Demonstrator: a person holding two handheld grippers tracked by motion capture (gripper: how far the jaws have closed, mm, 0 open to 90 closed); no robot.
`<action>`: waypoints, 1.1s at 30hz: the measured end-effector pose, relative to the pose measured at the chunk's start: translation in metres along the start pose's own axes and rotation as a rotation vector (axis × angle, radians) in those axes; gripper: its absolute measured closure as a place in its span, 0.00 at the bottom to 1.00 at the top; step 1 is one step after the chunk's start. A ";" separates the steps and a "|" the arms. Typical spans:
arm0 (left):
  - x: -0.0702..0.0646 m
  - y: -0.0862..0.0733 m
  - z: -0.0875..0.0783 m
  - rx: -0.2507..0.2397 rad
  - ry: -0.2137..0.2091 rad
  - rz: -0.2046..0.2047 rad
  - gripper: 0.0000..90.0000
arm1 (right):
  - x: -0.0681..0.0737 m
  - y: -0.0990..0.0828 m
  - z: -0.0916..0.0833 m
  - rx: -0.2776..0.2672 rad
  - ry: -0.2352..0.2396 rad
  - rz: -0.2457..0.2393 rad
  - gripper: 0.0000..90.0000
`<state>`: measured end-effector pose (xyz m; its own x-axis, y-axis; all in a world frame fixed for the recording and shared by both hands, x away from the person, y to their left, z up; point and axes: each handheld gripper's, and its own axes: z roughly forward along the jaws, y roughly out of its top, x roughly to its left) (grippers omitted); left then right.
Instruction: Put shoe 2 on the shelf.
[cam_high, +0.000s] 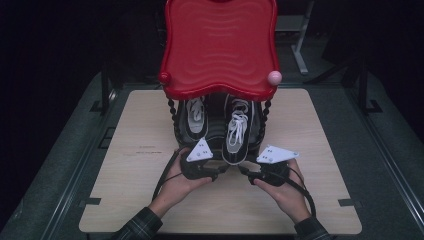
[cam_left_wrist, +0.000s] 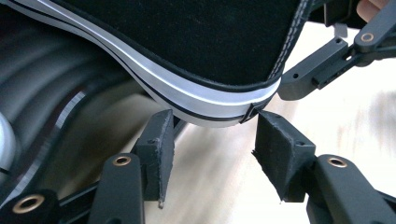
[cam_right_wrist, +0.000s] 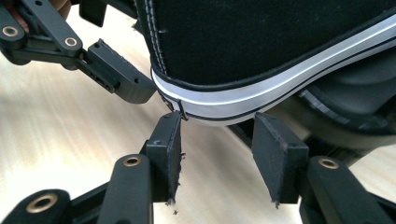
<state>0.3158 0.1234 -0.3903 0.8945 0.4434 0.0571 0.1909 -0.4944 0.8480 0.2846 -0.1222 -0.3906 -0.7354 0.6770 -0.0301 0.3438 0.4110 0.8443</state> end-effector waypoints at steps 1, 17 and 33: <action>0.002 0.003 0.000 -0.001 0.006 -0.005 0.53 | 0.000 0.000 0.000 0.000 0.000 0.000 0.59; 0.025 0.035 0.018 0.010 0.122 -0.041 0.61 | -0.027 0.027 0.013 -0.030 -0.109 0.036 0.67; 0.028 0.050 0.038 0.089 0.166 -0.022 0.62 | -0.036 0.028 0.019 -0.015 -0.181 0.093 0.78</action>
<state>0.3652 0.0827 -0.3662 0.8119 0.5689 0.1312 0.2517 -0.5438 0.8006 0.3315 -0.1234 -0.3756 -0.5835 0.8108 -0.0461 0.3954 0.3331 0.8560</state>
